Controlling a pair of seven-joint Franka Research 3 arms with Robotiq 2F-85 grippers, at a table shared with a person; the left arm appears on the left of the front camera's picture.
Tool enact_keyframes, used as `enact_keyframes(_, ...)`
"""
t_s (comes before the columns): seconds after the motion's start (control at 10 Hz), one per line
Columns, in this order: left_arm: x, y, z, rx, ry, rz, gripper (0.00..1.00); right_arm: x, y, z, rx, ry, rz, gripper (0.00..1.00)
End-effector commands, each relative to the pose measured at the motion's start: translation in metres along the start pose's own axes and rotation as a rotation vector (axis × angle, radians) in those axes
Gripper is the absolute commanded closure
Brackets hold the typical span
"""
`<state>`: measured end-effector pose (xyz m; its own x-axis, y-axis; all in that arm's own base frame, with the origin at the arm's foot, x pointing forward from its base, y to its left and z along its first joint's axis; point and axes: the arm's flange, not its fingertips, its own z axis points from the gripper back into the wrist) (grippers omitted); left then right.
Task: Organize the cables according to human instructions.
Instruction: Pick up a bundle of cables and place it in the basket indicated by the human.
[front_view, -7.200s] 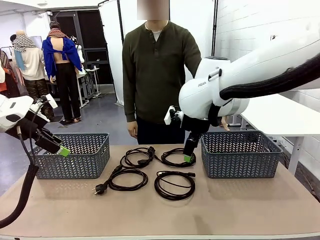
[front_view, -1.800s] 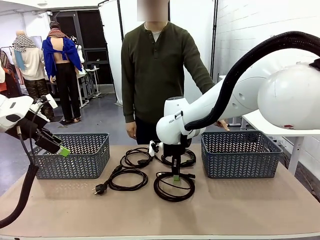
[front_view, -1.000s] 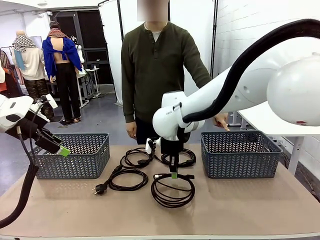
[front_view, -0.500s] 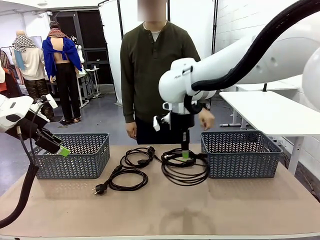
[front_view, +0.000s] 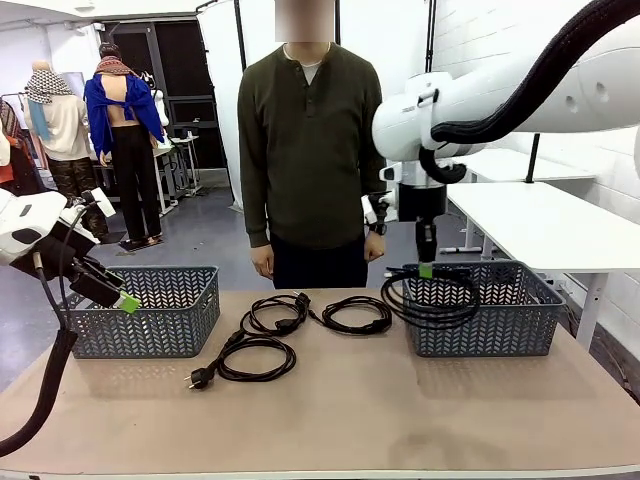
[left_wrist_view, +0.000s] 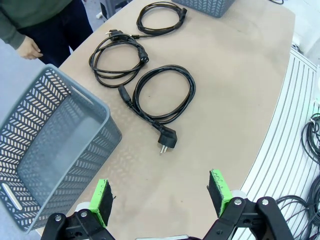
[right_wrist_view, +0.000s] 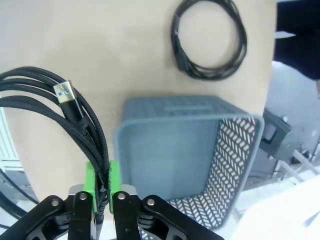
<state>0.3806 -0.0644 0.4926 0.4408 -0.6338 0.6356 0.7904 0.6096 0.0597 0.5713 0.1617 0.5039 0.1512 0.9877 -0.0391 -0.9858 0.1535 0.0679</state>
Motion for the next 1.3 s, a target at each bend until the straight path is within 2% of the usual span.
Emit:
enact_keyframes(0.0,-0.002,0.003,0.000,-0.017,-0.011,-0.011,0.00,-0.011,-0.027,0.004,-0.006,0.011,0.044,1.00)
enact_keyframes(0.2,-0.002,0.003,0.000,-0.017,-0.011,-0.011,0.00,-0.019,-0.043,0.006,-0.043,0.029,0.084,1.00)
enact_keyframes(0.3,-0.002,0.003,0.000,-0.017,-0.011,-0.011,0.00,-0.017,-0.045,0.006,-0.065,0.041,0.045,1.00)
enact_keyframes(0.4,-0.002,0.003,0.000,-0.017,-0.011,-0.011,0.00,-0.024,-0.034,0.003,-0.024,0.010,0.038,1.00)
enact_keyframes(1.0,-0.002,0.003,0.000,-0.017,-0.011,-0.011,0.00,-0.024,-0.034,0.003,-0.024,0.010,0.038,1.00)
enact_keyframes(1.2,-0.002,0.003,0.000,-0.017,-0.011,-0.011,0.00,-0.032,-0.047,0.011,-0.078,0.046,0.075,1.00)
